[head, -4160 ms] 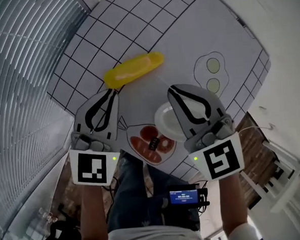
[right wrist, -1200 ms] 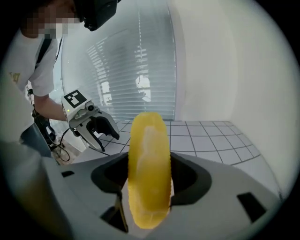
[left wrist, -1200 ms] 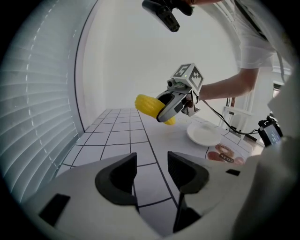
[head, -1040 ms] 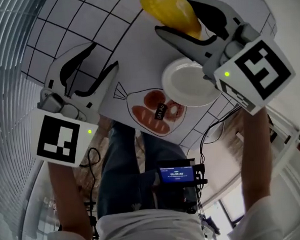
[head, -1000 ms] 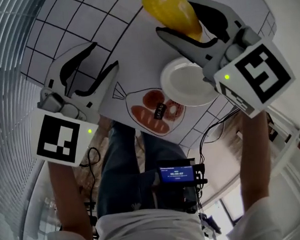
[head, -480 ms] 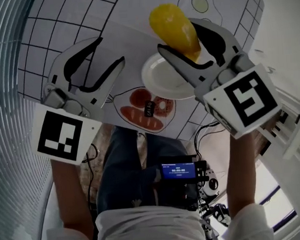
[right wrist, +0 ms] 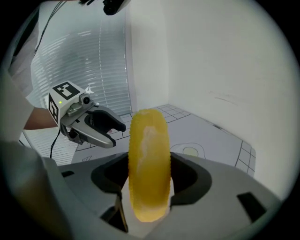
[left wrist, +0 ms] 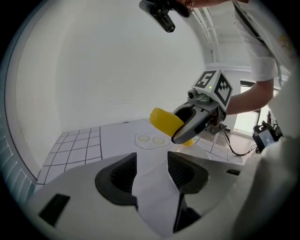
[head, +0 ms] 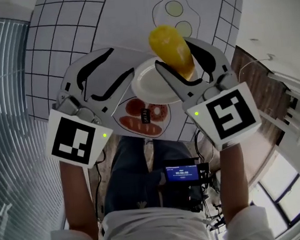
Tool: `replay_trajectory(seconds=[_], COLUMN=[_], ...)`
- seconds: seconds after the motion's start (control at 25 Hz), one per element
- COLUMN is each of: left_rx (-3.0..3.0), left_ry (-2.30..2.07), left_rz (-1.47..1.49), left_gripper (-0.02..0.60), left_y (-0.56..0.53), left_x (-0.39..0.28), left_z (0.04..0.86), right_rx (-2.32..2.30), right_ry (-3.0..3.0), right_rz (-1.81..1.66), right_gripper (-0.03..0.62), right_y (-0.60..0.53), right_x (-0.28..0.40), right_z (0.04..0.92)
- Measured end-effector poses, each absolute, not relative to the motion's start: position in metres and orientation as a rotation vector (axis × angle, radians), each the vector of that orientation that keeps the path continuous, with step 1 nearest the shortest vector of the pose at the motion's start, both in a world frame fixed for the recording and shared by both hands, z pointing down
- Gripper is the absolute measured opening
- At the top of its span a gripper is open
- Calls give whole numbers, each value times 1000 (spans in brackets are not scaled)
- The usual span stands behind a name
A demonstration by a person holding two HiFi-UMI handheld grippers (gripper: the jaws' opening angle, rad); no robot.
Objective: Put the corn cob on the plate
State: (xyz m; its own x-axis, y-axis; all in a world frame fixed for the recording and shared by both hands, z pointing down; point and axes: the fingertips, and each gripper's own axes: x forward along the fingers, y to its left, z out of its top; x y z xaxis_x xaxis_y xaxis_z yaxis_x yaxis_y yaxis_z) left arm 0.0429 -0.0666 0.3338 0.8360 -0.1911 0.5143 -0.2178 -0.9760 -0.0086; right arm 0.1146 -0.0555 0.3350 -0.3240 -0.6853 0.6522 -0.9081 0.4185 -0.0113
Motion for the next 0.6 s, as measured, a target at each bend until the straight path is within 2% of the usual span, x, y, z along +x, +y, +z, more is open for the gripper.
replay_trajectory(seconds=[0.6], left_rx=[2988], left_ry=[-68], left_rz=[845], left_gripper=[213], left_y=[-26], left_x=[76], left_z=[352], right_rx=[1348], right_ry=[-1873], right_rz=[614], right_gripper=[264], right_y=[-5], right_x=[115], right_z=[370])
